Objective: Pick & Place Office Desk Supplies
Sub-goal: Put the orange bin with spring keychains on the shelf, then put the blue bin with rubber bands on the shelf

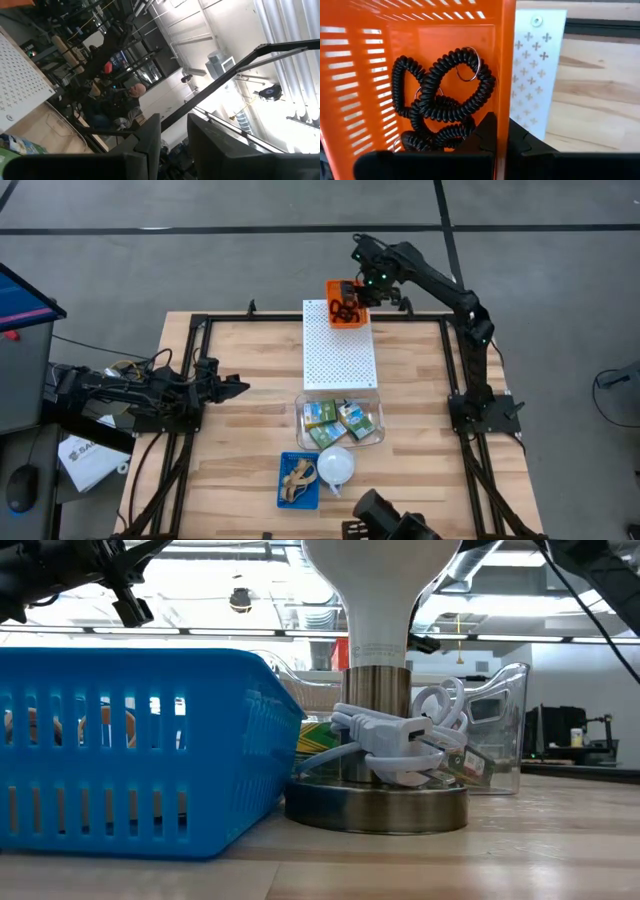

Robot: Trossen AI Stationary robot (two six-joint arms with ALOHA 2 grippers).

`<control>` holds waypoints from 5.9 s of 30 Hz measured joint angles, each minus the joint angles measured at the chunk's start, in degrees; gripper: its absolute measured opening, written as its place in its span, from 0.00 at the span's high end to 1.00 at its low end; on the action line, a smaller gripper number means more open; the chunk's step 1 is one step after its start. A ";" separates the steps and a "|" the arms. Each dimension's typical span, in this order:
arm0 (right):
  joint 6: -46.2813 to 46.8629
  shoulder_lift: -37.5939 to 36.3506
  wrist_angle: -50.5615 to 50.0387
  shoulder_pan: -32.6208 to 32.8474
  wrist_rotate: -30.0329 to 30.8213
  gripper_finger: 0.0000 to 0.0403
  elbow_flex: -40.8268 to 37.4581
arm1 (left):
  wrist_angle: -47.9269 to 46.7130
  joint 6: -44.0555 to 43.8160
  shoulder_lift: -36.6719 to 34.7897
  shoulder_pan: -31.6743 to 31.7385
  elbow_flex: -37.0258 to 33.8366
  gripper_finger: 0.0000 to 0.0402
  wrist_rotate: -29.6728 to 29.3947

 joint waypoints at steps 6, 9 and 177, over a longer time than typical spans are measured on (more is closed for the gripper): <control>1.44 -0.11 -1.16 -0.99 0.90 1.00 0.02 | 0.00 0.01 0.00 0.01 0.02 0.78 -0.01; 1.71 -0.11 -1.73 -1.39 1.02 1.00 0.02 | 0.00 0.01 0.00 0.01 0.02 0.78 -0.02; -12.72 -19.96 4.12 2.38 4.21 0.78 -4.83 | -0.17 -6.98 2.67 -3.84 0.58 0.78 14.63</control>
